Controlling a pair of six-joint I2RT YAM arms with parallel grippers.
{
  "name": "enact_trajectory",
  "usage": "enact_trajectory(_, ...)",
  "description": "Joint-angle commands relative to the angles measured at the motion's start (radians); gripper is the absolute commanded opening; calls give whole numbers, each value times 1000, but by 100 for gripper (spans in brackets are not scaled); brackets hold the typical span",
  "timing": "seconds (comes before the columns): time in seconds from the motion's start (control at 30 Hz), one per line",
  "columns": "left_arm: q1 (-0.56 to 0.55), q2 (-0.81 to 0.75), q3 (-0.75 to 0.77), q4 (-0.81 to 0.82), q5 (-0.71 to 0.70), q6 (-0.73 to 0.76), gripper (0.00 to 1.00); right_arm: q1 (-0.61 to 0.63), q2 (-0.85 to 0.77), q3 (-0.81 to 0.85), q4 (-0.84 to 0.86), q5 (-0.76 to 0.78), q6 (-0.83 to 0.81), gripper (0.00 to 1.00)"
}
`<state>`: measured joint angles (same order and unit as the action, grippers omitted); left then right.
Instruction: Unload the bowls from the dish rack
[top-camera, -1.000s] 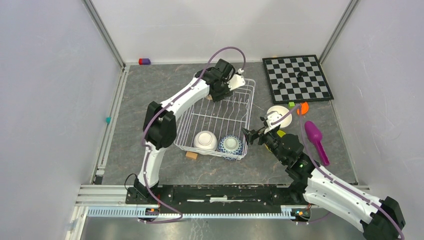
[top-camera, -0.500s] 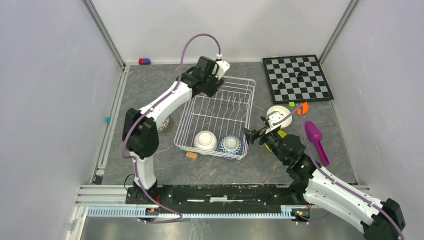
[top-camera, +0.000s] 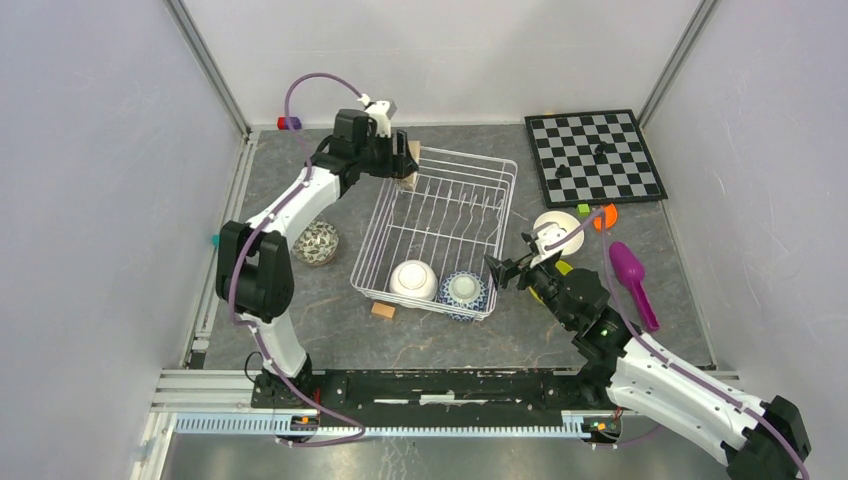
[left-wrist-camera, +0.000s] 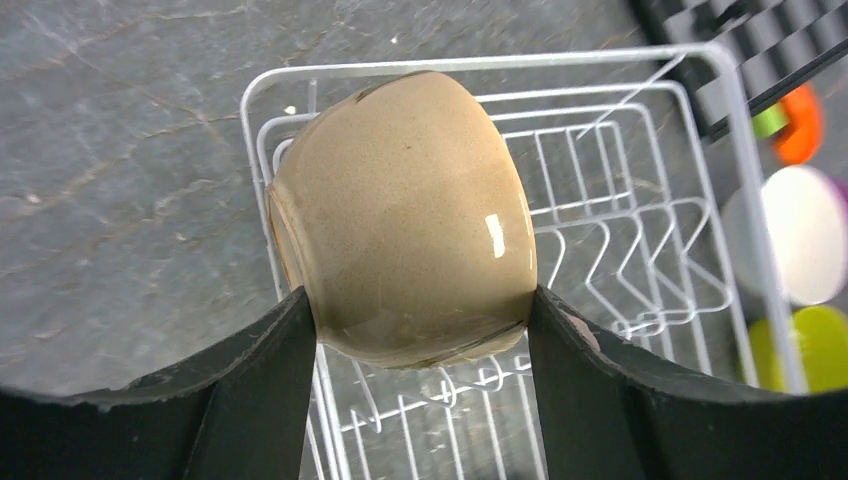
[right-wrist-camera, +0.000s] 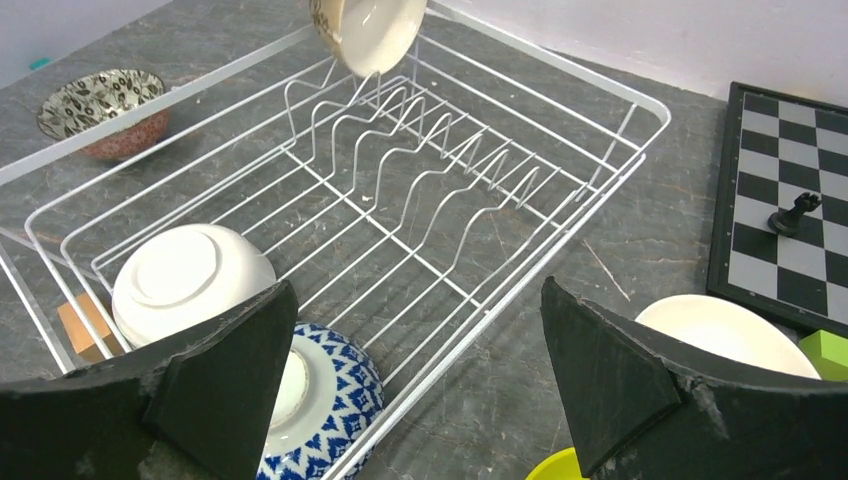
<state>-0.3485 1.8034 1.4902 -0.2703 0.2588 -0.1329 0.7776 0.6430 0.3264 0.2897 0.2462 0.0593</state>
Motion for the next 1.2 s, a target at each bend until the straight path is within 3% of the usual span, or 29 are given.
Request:
enact_trajectory(0.0, 10, -82, -39, 259, 279, -329, 5, 0, 27, 44, -18, 21, 17, 98)
enact_trajectory(0.13, 15, -112, -70, 260, 272, -353, 4, 0, 42, 62, -44, 18, 25, 98)
enact_trajectory(0.47, 16, -307, -224, 244, 42, -268, 3, 0, 102, 88, -54, 13, 35, 98)
enact_trajectory(0.67, 14, -381, -295, 286, 147, -344, 3, 0, 132, 106, -55, 5, 61, 96)
enact_trajectory(0.9, 4, -444, -385, 342, 256, -444, 3, -4, 191, 168, -49, -35, 151, 76)
enact_trajectory(1.17, -22, -505, -439, 351, 372, -475, 3, -74, 338, 282, 6, -244, 297, 73)
